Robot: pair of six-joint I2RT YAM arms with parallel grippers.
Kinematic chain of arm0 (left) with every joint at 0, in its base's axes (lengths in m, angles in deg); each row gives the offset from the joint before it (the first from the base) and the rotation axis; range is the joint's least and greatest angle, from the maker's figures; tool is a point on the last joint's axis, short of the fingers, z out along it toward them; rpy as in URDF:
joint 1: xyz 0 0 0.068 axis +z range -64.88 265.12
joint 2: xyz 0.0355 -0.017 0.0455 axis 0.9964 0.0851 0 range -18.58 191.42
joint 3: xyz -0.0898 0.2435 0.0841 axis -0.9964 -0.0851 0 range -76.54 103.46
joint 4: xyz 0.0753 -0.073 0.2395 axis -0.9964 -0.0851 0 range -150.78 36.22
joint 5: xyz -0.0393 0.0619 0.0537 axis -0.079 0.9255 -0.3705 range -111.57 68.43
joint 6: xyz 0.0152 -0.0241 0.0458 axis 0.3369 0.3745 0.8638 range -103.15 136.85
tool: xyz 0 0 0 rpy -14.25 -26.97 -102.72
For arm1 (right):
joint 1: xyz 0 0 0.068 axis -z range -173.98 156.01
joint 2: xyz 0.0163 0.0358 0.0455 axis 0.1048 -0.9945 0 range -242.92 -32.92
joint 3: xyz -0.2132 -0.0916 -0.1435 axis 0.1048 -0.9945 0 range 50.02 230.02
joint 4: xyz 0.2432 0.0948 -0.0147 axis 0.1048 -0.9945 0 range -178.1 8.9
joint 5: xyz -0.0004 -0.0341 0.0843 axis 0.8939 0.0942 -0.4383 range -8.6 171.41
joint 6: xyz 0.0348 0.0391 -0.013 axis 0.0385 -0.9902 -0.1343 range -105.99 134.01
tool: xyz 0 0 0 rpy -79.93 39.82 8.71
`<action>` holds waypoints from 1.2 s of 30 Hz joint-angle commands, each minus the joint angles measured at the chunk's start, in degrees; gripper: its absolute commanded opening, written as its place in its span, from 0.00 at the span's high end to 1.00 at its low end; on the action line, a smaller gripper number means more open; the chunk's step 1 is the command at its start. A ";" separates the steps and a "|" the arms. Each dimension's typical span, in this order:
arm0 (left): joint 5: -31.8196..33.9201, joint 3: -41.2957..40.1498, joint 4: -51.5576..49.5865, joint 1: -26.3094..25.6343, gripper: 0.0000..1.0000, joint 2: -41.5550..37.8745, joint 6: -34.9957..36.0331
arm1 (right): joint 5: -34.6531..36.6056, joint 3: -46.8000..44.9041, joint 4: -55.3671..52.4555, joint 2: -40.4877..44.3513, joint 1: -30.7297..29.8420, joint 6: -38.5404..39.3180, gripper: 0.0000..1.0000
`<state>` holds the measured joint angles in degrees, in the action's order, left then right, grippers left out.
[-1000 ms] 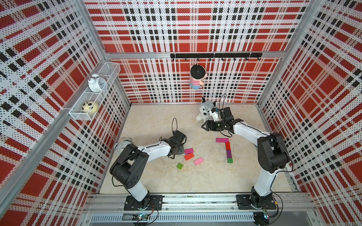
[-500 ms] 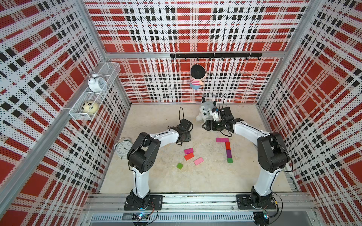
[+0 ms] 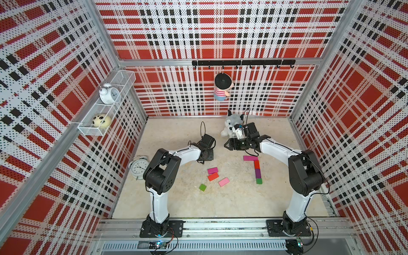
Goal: Assemble the number 7 with building blocks
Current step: Place the building block at the center of the board, then pick up the building block from the center of the board.
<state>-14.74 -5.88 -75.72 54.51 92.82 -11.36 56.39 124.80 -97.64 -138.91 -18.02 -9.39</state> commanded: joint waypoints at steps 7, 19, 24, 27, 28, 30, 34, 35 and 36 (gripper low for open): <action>-0.19 -2.19 0.10 0.19 0.41 -1.58 -0.74 | 3.18 -0.60 -4.46 0.16 -2.25 8.45 0.25; 1.84 -9.34 4.59 8.53 0.02 -18.47 -5.12 | 6.72 -1.67 -8.69 2.36 -10.50 27.30 0.23; -2.21 -15.31 6.94 15.83 0.02 -23.76 -7.76 | 8.91 1.27 -10.33 -1.41 -16.25 32.40 0.23; -3.36 -18.16 7.60 18.92 0.02 -25.75 -9.02 | 10.34 3.78 -12.45 -4.00 -18.35 34.47 0.25; -3.94 -18.75 7.76 19.29 0.02 -26.02 -9.23 | 10.67 4.41 -12.98 -4.65 -18.86 35.00 0.25; -4.52 -19.47 7.79 19.76 0.02 -26.14 -9.24 | 11.70 5.55 -13.73 -5.82 -19.53 36.01 0.26; -5.77 -20.93 9.10 20.17 0.02 -25.88 -10.00 | 14.09 8.94 -17.05 -8.95 -20.90 39.34 0.28; -6.26 -21.31 9.68 20.31 0.02 -25.90 -10.11 | 14.59 9.78 -17.92 -9.72 -21.28 40.01 0.28; -6.61 -21.52 10.03 20.61 0.02 -25.89 -10.21 | 15.19 10.34 -18.36 -10.37 -21.53 40.37 0.28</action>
<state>-19.39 -26.52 -68.35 74.42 67.97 -20.63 68.89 133.13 -112.48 -147.31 -38.58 27.55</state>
